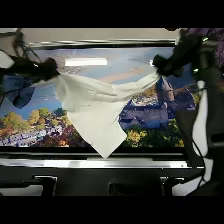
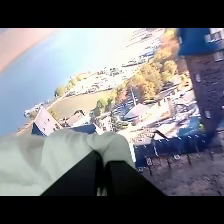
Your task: Fold the clothes and pants, and hang the long-sleeved shirts on hangers.
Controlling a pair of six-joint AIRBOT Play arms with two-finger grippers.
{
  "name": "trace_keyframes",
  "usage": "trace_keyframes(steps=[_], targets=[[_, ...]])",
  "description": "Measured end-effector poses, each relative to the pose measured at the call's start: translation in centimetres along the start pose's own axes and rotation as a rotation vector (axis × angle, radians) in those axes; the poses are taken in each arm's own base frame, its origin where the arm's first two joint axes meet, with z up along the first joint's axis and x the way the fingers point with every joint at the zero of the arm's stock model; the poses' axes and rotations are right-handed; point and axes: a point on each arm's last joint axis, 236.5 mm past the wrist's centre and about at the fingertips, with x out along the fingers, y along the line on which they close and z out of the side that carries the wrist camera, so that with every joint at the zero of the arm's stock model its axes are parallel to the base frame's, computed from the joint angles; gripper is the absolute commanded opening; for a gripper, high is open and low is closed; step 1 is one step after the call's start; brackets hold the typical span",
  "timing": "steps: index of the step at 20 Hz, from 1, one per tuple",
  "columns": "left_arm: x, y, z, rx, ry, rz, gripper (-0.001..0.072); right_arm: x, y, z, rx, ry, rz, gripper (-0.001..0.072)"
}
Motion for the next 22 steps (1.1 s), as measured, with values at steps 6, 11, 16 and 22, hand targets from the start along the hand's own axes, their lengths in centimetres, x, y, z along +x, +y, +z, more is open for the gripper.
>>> trace_keyframes(steps=[6,11,16,22], targets=[[12.5,3.0,-4.6,-0.140,0.217,-0.010,0.0020,13.2,0.3,-3.4,0.096,0.178,0.094,0.0305],[13.7,3.1,-5.4,-0.141,0.249,-0.024,0.0020,10.3,-1.8,-4.7,-0.079,0.273,0.132,0.0376],[12.6,2.9,-5.6,-0.135,0.268,-0.032,0.0020,5.6,-6.8,-6.8,-0.089,0.353,0.170,0.0411],[12.0,2.8,-6.0,-0.129,0.291,-0.031,0.0020,6.3,-5.3,-18.4,-0.085,0.559,0.280,0.0452]])
